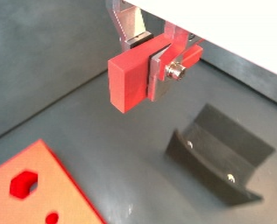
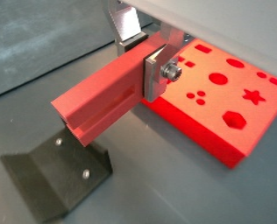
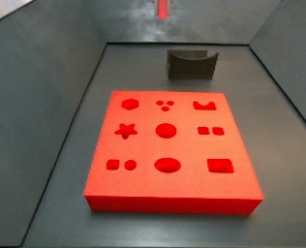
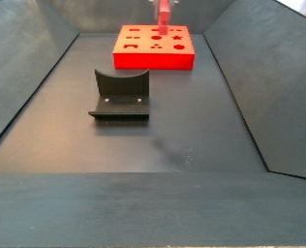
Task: Pick up the double-square object. Move up. Rotate the double-square object. Place the double-square object on the fixture. Regrasp the double-square object. Move to above the board. Insert the double-square object.
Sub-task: Place the double-square object on the fixture.
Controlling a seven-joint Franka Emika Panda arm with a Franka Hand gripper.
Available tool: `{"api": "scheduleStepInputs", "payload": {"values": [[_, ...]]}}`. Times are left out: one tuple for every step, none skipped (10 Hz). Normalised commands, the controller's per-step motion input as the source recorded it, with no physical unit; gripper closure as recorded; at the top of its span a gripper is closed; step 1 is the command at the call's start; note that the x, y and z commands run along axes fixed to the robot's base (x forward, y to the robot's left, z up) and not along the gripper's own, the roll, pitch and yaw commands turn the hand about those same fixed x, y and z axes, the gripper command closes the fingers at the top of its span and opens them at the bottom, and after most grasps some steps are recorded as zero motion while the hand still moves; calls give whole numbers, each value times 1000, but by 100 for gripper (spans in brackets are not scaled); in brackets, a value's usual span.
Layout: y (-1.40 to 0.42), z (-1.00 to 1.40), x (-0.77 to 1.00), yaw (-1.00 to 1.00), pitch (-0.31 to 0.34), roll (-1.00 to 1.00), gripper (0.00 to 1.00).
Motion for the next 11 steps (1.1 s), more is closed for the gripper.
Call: {"api": "scheduleStepInputs", "payload": {"values": [[-210, -29, 910, 29, 55, -16, 100], [-124, -22, 795, 29, 69, -1, 100], [-79, -14, 686, 32, 82, 11, 100], [-58, -11, 582, 34, 97, 21, 100], [-41, -9, 480, 36, 112, 30, 100], [1000, 46, 578, 4, 44, -1000, 100], [1000, 46, 522, -4, 50, -1000, 100], [1000, 36, 492, -26, 63, -1000, 100], [863, 18, 413, -33, 84, -1000, 100], [679, 13, 330, -42, 99, -1000, 100], [560, 2, 277, -48, 107, -1000, 100]]}}
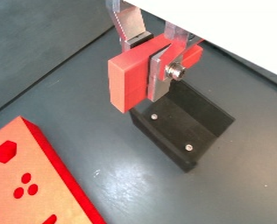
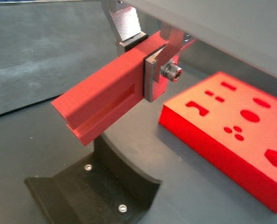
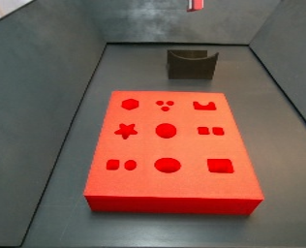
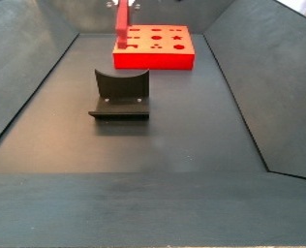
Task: Pick up the double-square object. Move up. Rotate the double-square object. Place the double-square object on the fixture. Regrasp the double-square object. Move to above the board. Insert the double-square object.
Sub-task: Place the double-square object on the fixture.
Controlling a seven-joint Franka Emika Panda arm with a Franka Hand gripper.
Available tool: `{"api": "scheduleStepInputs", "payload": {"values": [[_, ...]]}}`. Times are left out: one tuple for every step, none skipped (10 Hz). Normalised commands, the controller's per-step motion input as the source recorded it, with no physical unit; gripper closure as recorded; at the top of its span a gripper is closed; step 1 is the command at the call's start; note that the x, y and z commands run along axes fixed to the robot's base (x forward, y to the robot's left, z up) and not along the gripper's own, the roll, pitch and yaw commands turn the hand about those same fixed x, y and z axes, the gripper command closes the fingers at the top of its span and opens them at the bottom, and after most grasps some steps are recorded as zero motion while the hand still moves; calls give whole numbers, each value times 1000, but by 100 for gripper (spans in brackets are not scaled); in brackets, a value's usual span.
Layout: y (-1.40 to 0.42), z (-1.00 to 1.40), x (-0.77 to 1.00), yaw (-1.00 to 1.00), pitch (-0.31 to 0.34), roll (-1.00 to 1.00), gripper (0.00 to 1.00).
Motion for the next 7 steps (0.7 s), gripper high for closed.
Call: {"api": "scheduleStepInputs", "payload": {"values": [[272, -9, 152, -70, 125, -1000, 100], [159, -7, 111, -80, 130, -1000, 100], [60, -9, 73, -106, 123, -1000, 100], [61, -13, 67, -122, 112, -894, 100], [58, -13, 76, -126, 93, -664, 100], [54, -17, 81, -124, 86, -549, 100], [48, -21, 82, -116, 68, -335, 100]]}}
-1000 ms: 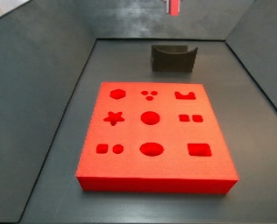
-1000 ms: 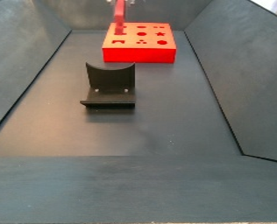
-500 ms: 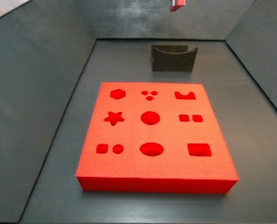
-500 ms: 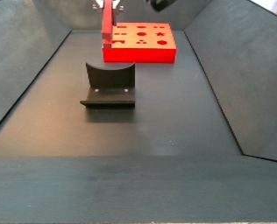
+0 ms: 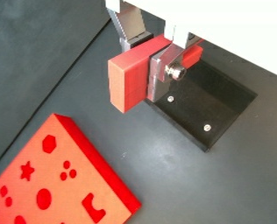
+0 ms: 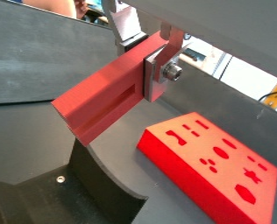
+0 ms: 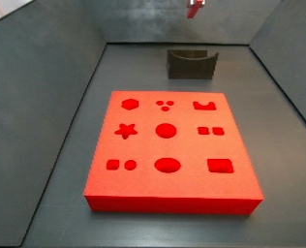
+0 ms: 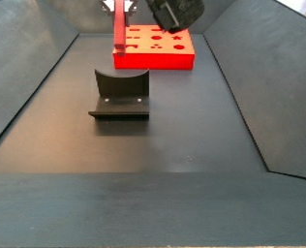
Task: Pick up the double-square object. Move up. Rotate the double-square object. Place the double-square object on the fixture. Regrasp the double-square object. Move to above the board. Insert the double-square object.
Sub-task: Place the double-square object on the fixture.
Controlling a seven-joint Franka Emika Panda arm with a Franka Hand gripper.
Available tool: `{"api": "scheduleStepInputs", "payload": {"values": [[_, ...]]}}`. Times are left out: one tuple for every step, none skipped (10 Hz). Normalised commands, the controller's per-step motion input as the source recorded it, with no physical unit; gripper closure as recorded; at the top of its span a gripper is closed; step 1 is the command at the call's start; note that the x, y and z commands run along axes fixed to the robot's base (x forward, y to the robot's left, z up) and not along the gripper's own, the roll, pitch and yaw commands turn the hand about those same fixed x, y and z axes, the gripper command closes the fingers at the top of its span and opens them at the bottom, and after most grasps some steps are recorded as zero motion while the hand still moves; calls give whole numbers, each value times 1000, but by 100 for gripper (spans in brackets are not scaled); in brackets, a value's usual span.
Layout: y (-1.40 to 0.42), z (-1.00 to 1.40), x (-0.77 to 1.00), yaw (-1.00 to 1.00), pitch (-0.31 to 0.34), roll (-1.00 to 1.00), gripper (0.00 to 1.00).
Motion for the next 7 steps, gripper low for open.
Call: {"api": "scheduleStepInputs", "payload": {"values": [[36, -8, 69, -111, 48, -238, 100], [135, -1000, 126, -119, 187, -1000, 100], [135, -1000, 128, -122, 178, -1000, 100], [141, -1000, 146, -167, 197, -993, 100], [138, -1000, 154, -179, 179, -846, 100], [138, -1000, 160, -196, 137, -690, 100], [141, -1000, 166, -207, 82, -468, 100]]}}
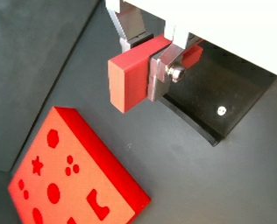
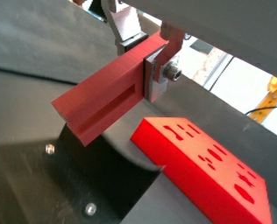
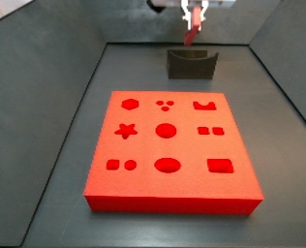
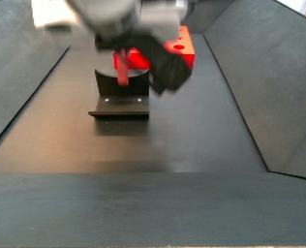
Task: Pick up the double-square object. Move up. Rotate the double-square object. Place the double-square object on the fixture. Regrasp the double-square object. Move to above the board. Insert the double-square object.
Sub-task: Place the double-square object on the fixture, then regrasp the double-square object.
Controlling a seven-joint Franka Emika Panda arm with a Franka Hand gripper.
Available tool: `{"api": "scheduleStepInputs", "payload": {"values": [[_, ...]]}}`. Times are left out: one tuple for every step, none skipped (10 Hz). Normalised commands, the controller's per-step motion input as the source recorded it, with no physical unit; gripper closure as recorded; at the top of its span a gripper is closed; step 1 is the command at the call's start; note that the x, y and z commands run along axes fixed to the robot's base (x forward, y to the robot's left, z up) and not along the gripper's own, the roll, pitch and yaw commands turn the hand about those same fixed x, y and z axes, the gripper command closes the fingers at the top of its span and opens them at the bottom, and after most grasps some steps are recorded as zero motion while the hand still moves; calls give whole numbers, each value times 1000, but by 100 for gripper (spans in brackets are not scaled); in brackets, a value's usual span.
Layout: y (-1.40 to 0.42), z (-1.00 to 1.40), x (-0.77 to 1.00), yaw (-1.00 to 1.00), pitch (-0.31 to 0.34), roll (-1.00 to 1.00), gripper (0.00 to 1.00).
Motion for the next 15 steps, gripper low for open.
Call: {"api": "scheduleStepInputs", "payload": {"values": [[141, -1000, 175, -202, 50, -305, 100], [131, -1000, 181, -185, 23, -206, 100], [121, -897, 169, -168, -11, -174, 100], [94, -640, 128, -138, -43, -167, 100], [72, -464, 105, -115, -59, -159, 100], [73, -351, 79, -88, -68, -119, 100], [53, -352, 61, -63, -66, -116, 100], [48, -352, 62, -44, -64, -116, 100], [46, -352, 62, -34, -64, -116, 100], [0, 0, 0, 0, 0, 0, 0], [0, 1000, 0, 37, 37, -54, 0], [5, 1000, -5, 38, 39, -46, 0], [10, 1000, -21, 32, 46, -26, 0], [6, 1000, -27, 21, 52, -2, 0], [6, 1000, -36, 6, 59, 22, 0]]}}
